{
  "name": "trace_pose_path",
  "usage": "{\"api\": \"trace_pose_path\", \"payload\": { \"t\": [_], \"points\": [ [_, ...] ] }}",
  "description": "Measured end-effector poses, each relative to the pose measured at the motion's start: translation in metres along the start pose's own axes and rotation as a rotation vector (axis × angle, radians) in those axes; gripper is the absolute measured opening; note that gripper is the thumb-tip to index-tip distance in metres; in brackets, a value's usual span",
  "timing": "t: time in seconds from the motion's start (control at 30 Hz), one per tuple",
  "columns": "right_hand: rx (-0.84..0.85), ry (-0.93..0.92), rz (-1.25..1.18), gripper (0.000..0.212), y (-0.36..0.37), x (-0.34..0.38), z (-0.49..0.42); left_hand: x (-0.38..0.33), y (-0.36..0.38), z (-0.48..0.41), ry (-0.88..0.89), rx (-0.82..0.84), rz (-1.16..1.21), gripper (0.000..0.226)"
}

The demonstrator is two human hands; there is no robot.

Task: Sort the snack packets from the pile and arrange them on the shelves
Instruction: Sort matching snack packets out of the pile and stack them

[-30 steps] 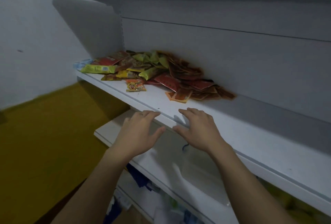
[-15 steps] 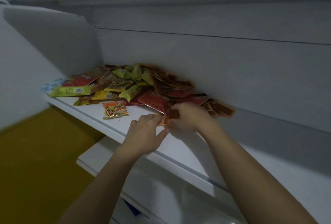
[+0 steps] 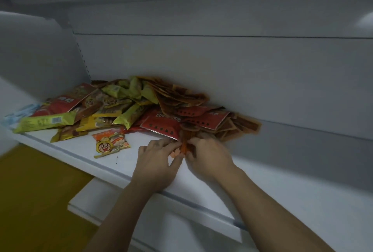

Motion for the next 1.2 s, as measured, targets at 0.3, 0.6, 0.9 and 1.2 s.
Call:
{"api": "trace_pose_path", "payload": {
  "t": [0.3,0.6,0.9,1.2],
  "points": [
    [-0.041,0.213,-0.039,0.029,-0.013,0.0,0.008,0.002,-0.003,0.006,0.183,-0.082,0.2,0.044],
    [-0.156,0.554,-0.16,0.042,-0.001,0.011,0.036,0.0,-0.002,0.006,0.212,0.039,0.035,0.041],
    [-0.198,0.609,-0.136,0.046,-0.001,0.023,0.041,0.006,-0.01,-0.001,0.064,0.157,0.664,0.051],
    [-0.384,0.449,-0.655,0.042,-0.019,0.022,0.043,-0.013,-0.019,-0.002,-0.027,0.365,1.248,0.041]
  ]
}}
Point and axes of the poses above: each hand's wrist, its own z-axis away from the middle knuckle, its own y-axis out of the palm, x = y × z, the point moved 4 cm from there along -z, towards the middle knuckle, and after that the axes turned 8 degrees about z, right-handed, at the moved point
